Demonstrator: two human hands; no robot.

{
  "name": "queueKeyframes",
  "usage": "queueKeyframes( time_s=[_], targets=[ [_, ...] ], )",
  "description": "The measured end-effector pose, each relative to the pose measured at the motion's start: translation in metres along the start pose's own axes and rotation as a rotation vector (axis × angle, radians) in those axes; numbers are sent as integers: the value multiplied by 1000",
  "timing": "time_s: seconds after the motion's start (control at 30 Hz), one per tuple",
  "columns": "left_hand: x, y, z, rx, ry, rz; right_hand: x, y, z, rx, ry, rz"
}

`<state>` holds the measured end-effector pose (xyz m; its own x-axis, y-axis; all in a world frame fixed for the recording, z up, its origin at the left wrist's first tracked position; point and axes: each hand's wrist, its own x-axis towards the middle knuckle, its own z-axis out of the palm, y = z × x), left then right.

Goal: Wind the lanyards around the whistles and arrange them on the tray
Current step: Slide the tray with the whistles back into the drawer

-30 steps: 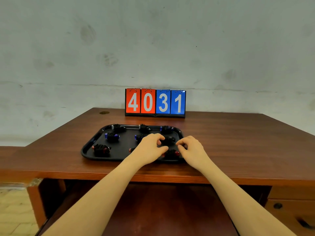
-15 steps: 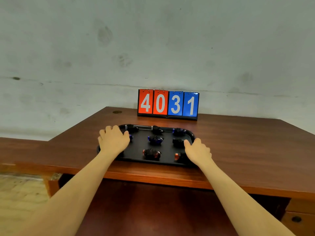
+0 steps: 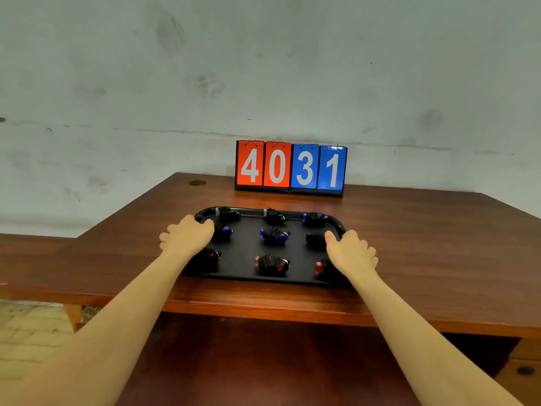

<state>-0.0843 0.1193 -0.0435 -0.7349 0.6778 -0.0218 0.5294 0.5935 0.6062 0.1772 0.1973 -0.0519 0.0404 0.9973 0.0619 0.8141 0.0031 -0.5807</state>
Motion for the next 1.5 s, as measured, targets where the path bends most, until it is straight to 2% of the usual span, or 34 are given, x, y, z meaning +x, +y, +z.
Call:
queueKeyframes(
  time_s=[0.37,0.6,1.0,1.23,1.5],
  targets=[
    [6,17,-11,-109,-14,-44,11,-20,-9,68,112,33],
    [-4,24,-38,-173,-47,-55,-2,-39,-34,75,89,43],
    [-51,-4,-99,-152,-168,-74,-80,-69,-61,58,30,168],
    [-80,-33,-118,-40,-195,-92,-138,-56,-61,157,69,193],
    [-141,-61,-118,-97,-184,-183,-187,-28,-70,200,74,219]
  ],
)
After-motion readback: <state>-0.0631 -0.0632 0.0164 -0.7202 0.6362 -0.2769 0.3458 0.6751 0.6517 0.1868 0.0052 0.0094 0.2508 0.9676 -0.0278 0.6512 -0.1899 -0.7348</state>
